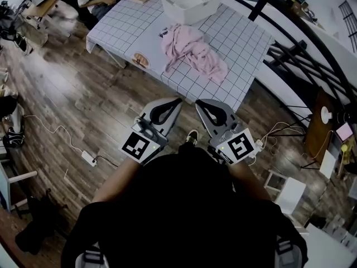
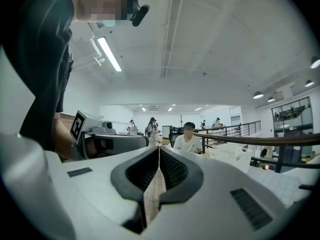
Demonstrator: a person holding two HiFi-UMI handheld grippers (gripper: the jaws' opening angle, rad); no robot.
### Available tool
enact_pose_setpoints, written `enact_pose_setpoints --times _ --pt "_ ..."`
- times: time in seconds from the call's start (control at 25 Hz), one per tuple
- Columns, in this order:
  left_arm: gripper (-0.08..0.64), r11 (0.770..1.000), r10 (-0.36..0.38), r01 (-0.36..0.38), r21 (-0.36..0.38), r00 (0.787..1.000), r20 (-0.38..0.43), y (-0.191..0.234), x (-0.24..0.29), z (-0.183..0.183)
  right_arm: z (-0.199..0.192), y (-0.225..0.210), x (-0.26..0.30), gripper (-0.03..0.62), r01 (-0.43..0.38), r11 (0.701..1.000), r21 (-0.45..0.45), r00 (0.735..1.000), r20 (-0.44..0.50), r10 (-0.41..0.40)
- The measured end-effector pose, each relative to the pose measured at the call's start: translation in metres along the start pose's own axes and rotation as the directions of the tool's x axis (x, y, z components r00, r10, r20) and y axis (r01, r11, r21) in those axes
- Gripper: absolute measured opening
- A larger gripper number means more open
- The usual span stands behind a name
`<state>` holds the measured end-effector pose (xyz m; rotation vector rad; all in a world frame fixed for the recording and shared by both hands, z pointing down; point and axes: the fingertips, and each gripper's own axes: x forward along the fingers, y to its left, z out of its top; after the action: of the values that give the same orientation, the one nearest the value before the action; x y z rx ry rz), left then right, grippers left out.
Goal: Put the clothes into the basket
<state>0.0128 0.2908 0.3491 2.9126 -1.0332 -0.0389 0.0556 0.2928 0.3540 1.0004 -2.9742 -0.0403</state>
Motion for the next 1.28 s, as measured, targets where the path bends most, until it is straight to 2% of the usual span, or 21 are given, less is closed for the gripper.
enact_pose_setpoints --times 0.24,0.68,1.04,1.28 --pt "0.003 1.000 0.014 -0.014 0.008 1.000 -0.005 0.019 0.037 0.009 0.001 -0.040 0.011 0.018 -0.015 1.000 0.004 1.000 -0.003 0.015" --pt "0.003 1.000 0.024 -0.024 0.021 1.000 -0.013 0.034 0.082 0.002 -0.008 -0.088 0.017 0.018 -0.028 1.000 0.008 1.000 -0.009 0.028" --pt "0.003 0.999 -0.035 0.035 0.013 0.999 -0.020 0.066 0.113 -0.007 -0.028 -0.121 0.038 0.018 0.020 1.000 0.020 0.998 -0.052 -0.019" --pt "0.003 0.994 -0.112 0.112 -0.014 0.993 -0.029 0.113 0.129 -0.014 -0.038 -0.144 0.072 0.018 0.103 0.994 0.023 0.991 -0.092 -0.100"
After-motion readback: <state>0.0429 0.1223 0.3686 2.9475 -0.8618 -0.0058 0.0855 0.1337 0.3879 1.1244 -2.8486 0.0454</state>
